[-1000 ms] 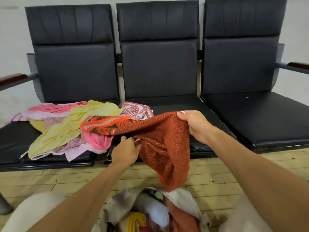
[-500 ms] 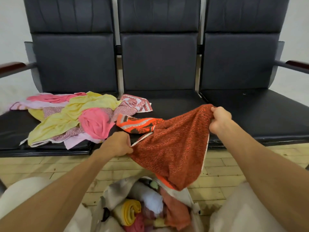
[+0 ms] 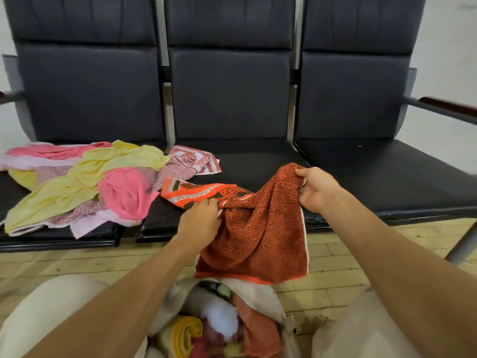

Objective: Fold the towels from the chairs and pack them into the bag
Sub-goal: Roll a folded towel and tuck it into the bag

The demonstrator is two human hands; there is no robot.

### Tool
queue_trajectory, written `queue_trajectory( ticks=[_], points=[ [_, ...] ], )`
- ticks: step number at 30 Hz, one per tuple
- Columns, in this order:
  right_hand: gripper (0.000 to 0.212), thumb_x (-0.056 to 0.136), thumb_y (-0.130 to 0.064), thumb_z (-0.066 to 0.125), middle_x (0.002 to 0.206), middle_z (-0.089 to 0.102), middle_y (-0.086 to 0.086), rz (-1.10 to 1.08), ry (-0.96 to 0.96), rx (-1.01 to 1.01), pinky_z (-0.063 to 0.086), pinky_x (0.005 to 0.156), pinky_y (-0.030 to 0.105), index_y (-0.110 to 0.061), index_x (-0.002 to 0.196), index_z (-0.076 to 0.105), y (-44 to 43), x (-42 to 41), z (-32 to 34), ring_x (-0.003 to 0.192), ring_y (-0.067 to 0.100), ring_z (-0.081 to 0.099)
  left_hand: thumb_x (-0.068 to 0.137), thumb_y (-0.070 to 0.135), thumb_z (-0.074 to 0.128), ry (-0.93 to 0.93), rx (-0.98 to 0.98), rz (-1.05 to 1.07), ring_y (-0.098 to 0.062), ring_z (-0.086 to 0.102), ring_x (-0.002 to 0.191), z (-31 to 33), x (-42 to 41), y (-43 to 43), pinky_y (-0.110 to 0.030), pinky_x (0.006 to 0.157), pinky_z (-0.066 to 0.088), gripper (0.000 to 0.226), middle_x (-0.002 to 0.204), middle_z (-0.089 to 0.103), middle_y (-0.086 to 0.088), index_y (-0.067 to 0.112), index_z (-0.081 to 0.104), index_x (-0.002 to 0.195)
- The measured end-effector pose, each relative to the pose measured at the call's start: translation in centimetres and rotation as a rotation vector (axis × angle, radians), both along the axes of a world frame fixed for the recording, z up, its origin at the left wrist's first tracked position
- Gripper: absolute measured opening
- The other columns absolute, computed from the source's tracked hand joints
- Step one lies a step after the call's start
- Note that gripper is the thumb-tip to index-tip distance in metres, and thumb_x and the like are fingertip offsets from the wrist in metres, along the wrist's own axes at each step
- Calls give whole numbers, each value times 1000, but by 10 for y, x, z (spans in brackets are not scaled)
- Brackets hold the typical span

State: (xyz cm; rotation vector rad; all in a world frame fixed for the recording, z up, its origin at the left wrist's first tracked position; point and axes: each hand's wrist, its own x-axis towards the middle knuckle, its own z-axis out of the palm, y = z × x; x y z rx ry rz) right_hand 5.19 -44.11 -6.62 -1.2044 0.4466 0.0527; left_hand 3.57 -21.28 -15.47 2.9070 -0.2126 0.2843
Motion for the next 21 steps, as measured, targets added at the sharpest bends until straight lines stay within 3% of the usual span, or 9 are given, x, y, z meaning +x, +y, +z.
queue_trajectory(
  ticks=[3, 6, 8, 10, 11, 14, 16, 19, 21],
  points=[
    [28, 102, -11, 47, 100, 62, 12, -2, -10, 23, 49, 90, 36, -1, 127, 53, -3, -4, 2, 100, 25, 61, 90, 26, 63, 96, -88, 36, -31, 61, 100, 8, 7, 5, -42, 81, 49, 19, 104, 64, -11, 9, 59, 98],
    [26, 100, -14, 51, 100, 65, 11, -53, -35, -10, 52, 85, 37, 0, 122, 57, -10, -6, 5, 93, 24, 64, 84, 25, 72, 265, -231, -8, -25, 64, 78, 22, 7, 21, -34, 69, 48, 23, 84, 70, -15, 6, 68, 72],
    [20, 99, -14, 53, 95, 64, 8, -100, -50, -171, 52, 80, 37, -1, 113, 60, -16, -8, 4, 86, 21, 63, 82, 24, 75, 371, -295, -79, -10, 58, 65, 34, -3, 34, -22, 59, 42, 24, 73, 67, -6, 16, 65, 62],
    [17, 99, -14, 52, 96, 62, 8, -144, -59, -342, 51, 87, 41, -3, 107, 61, -21, -11, 3, 88, 22, 61, 83, 22, 75, 450, -480, -113, 0, 55, 58, 45, -19, 48, -11, 55, 40, 22, 63, 62, 5, 18, 62, 64],
    [17, 99, -13, 52, 95, 62, 9, -157, -66, -373, 50, 88, 42, -3, 108, 61, -23, -12, 3, 88, 22, 60, 84, 19, 72, 484, -635, -120, 0, 57, 61, 50, -27, 56, -10, 59, 43, 21, 64, 62, 5, 14, 61, 68],
    [13, 97, -8, 50, 87, 57, 10, -161, -79, -378, 46, 65, 32, -3, 107, 57, -29, -19, 7, 73, 18, 55, 90, 13, 61, 575, -1147, -126, -19, 65, 85, 66, -45, 76, -26, 84, 55, 9, 82, 68, -1, 6, 59, 85],
    [13, 95, -8, 50, 90, 59, 10, -166, -85, -366, 45, 65, 31, -4, 104, 57, -31, -23, 10, 72, 17, 55, 93, 15, 55, 620, -1350, -105, -25, 64, 93, 78, -52, 84, -37, 94, 51, 13, 93, 67, -9, 5, 58, 101],
    [7, 93, -12, 51, 80, 58, 4, -170, -126, -301, 47, 76, 34, -11, 91, 58, -23, -28, 16, 72, 15, 55, 98, 24, 47, 575, -1490, -33, -21, 60, 79, 91, -58, 84, -38, 84, 47, 20, 78, 63, -6, 11, 57, 88],
    [7, 91, -17, 58, 81, 61, 3, -137, -155, -234, 48, 78, 35, -11, 95, 60, -10, -32, 20, 75, 16, 58, 96, 29, 53, 517, -1523, 69, -17, 61, 71, 94, -59, 81, -34, 74, 47, 22, 76, 64, -5, 12, 62, 87]
  ],
)
